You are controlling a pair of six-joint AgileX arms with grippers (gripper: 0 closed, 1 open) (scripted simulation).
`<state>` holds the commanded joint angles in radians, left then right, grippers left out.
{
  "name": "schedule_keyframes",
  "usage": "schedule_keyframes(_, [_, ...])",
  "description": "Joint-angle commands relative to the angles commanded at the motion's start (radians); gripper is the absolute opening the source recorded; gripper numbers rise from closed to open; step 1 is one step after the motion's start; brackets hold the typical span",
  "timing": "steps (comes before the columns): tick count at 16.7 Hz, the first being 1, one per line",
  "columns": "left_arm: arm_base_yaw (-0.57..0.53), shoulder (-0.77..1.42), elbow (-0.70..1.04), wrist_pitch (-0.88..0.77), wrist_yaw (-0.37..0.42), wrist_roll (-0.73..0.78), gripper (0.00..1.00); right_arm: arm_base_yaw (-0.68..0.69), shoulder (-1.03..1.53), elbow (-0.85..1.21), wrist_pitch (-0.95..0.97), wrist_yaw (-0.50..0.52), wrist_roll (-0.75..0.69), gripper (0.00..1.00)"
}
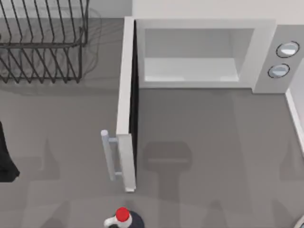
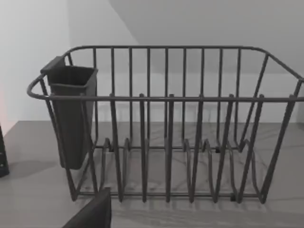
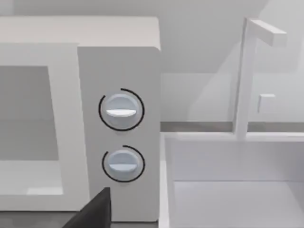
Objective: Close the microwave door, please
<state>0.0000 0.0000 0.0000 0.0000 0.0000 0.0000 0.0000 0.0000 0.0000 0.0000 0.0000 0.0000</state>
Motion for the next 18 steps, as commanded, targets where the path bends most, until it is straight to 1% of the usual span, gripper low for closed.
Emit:
schedule_keyframes(1, [0.000, 0.000, 0.000, 0.000, 0.000, 0.000, 1.00, 0.000, 0.000, 0.000, 0.000, 0.000, 0.000, 1.00])
schedule_keyframes(14, [0.000, 0.000, 0.000, 0.000, 0.000, 0.000, 0.02, 0.000, 0.000, 0.000, 0.000, 0.000, 0.000, 1.00])
schedule_keyframes(15, [0.000, 0.000, 0.000, 0.000, 0.000, 0.000, 0.00, 0.000, 0.000, 0.000, 0.000, 0.000, 0.000, 1.00])
schedule_keyframes(18, [0.000, 0.000, 0.000, 0.000, 0.000, 0.000, 0.00, 0.000, 0.000, 0.000, 0.000, 0.000, 0.000, 1.00])
